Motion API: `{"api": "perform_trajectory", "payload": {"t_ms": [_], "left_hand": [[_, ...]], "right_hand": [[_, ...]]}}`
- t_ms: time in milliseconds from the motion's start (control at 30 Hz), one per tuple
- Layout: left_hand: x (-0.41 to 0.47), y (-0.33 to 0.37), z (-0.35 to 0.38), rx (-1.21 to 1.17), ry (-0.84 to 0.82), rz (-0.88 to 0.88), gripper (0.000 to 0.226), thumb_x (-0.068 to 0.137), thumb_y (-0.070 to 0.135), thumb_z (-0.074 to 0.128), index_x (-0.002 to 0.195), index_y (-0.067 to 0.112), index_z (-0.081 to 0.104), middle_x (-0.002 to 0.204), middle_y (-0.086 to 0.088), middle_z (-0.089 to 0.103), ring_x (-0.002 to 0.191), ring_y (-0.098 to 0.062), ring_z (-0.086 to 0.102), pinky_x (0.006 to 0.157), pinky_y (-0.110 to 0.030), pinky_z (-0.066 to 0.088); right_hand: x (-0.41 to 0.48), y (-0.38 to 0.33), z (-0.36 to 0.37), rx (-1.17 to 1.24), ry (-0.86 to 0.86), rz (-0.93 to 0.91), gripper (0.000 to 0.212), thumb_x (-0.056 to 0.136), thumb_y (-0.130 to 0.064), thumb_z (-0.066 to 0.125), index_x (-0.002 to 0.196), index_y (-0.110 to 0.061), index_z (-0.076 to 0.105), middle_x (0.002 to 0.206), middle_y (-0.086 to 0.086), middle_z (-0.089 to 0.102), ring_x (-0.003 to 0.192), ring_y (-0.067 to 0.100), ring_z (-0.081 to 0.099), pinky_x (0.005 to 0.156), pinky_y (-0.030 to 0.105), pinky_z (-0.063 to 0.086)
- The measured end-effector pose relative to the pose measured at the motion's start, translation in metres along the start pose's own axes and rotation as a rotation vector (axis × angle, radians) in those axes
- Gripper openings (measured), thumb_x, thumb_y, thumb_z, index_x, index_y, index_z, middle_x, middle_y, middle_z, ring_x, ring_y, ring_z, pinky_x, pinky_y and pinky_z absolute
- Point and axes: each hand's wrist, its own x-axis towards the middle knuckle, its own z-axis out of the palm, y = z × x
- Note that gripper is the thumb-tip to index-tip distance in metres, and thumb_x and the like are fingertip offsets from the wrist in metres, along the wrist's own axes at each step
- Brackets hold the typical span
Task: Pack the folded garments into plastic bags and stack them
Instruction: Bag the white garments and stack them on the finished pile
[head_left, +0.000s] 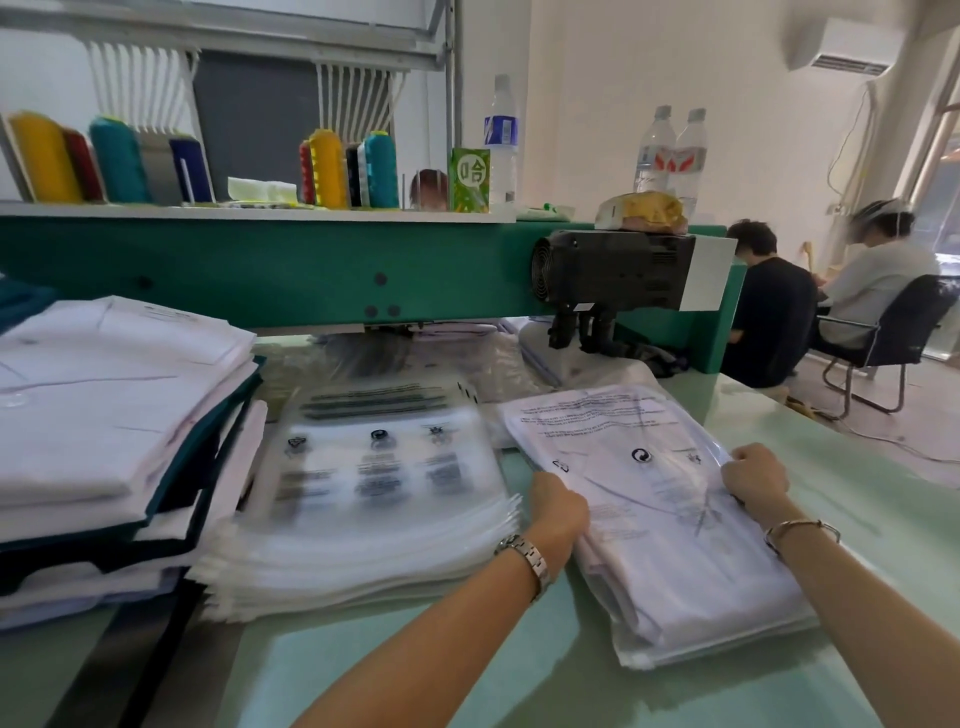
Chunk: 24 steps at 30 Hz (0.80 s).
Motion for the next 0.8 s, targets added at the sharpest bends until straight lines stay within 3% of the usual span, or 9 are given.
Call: {"api": "perform_trajectory", "payload": {"t_ms": [100, 200, 267, 400, 500, 567, 667, 733, 800], "left_hand": [[-0.006, 0.001, -0.001, 0.048, -0.009, 0.034, 0.049, 0.100, 0.014, 0.046, 0.143, -0.002, 0.027, 0.146, -0.018, 0.039, 0.131, -0.031, 0.043, 0.109, -0.039, 0.037], [-0.022, 0.000, -0.004, 0.098, -0.118, 0.185, 0.074, 0.102, 0.015, 0.045, 0.154, 0.002, -0.006, 0.162, -0.014, -0.010, 0.150, -0.029, 0.000, 0.119, -0.034, 0.003], [-0.032, -0.004, -0.010, 0.126, -0.118, 0.361, 0.075, 0.101, 0.013, 0.045, 0.155, 0.010, -0.007, 0.160, -0.005, -0.024, 0.149, -0.021, -0.012, 0.116, -0.027, -0.002], [-0.053, -0.015, -0.044, 0.062, 0.112, 0.721, 0.058, 0.092, 0.001, 0.048, 0.145, 0.018, 0.032, 0.160, 0.004, 0.015, 0.148, -0.007, 0.010, 0.121, -0.023, 0.011], [-0.062, -0.030, -0.081, 0.045, 0.342, 0.923, 0.054, 0.080, -0.013, 0.049, 0.128, 0.012, 0.048, 0.143, -0.001, 0.044, 0.138, -0.007, 0.035, 0.117, -0.025, 0.027], [-0.063, -0.045, -0.109, 0.071, 0.485, 0.973, 0.050, 0.077, -0.014, 0.051, 0.120, 0.011, 0.053, 0.133, -0.001, 0.051, 0.130, -0.010, 0.044, 0.111, -0.027, 0.036], [-0.065, -0.070, -0.151, 0.134, 0.621, 0.963, 0.047, 0.070, -0.012, 0.054, 0.111, 0.012, 0.056, 0.118, 0.000, 0.056, 0.114, -0.016, 0.053, 0.097, -0.034, 0.046], [-0.067, -0.088, -0.176, 0.202, 0.683, 0.923, 0.045, 0.069, -0.010, 0.055, 0.109, 0.012, 0.057, 0.114, 0.000, 0.057, 0.109, -0.017, 0.054, 0.094, -0.034, 0.046], [-0.069, -0.106, -0.198, 0.295, 0.739, 0.891, 0.042, 0.071, -0.008, 0.055, 0.108, 0.012, 0.058, 0.112, 0.000, 0.058, 0.106, -0.017, 0.055, 0.093, -0.033, 0.045]], "right_hand": [[-0.013, -0.007, 0.006, -0.139, -0.004, 0.002, 0.026, 0.087, -0.003, 0.051, 0.112, 0.000, 0.049, 0.112, 0.023, 0.056, 0.106, 0.042, 0.053, 0.089, 0.043, 0.039], [-0.031, -0.032, 0.012, -0.393, 0.113, -0.075, 0.035, 0.085, -0.007, 0.057, 0.117, 0.001, 0.048, 0.118, 0.024, 0.053, 0.110, 0.040, 0.051, 0.099, 0.048, 0.038], [-0.046, -0.055, 0.019, -0.429, 0.182, -0.223, 0.046, 0.079, -0.005, 0.060, 0.123, 0.000, 0.048, 0.120, 0.023, 0.052, 0.113, 0.039, 0.048, 0.099, 0.048, 0.038], [-0.096, -0.121, 0.038, -0.208, 0.146, -0.567, 0.045, 0.079, 0.001, 0.052, 0.121, -0.013, 0.061, 0.124, 0.013, 0.058, 0.119, 0.031, 0.047, 0.102, 0.045, 0.032], [-0.154, -0.171, 0.053, -0.090, 0.034, -0.837, 0.023, 0.084, -0.004, 0.054, 0.094, -0.018, 0.069, 0.104, 0.010, 0.067, 0.098, 0.025, 0.057, 0.092, 0.041, 0.043], [-0.193, -0.195, 0.066, -0.026, -0.110, -0.993, 0.017, 0.084, -0.002, 0.053, 0.076, -0.011, 0.065, 0.084, 0.011, 0.067, 0.079, 0.024, 0.060, 0.079, 0.042, 0.050], [-0.242, -0.213, 0.092, 0.187, -0.413, -1.110, 0.012, 0.080, 0.004, 0.056, 0.075, -0.001, 0.065, 0.074, 0.016, 0.066, 0.071, 0.035, 0.062, 0.066, 0.051, 0.052], [-0.274, -0.221, 0.108, 0.341, -0.550, -1.191, 0.016, 0.085, -0.004, 0.053, 0.073, -0.008, 0.062, 0.075, 0.023, 0.062, 0.071, 0.042, 0.059, 0.063, 0.055, 0.049], [-0.299, -0.226, 0.126, 0.451, -0.631, -1.246, 0.026, 0.086, -0.008, 0.050, 0.072, -0.029, 0.055, 0.074, 0.020, 0.060, 0.068, 0.042, 0.057, 0.059, 0.051, 0.047]]}}
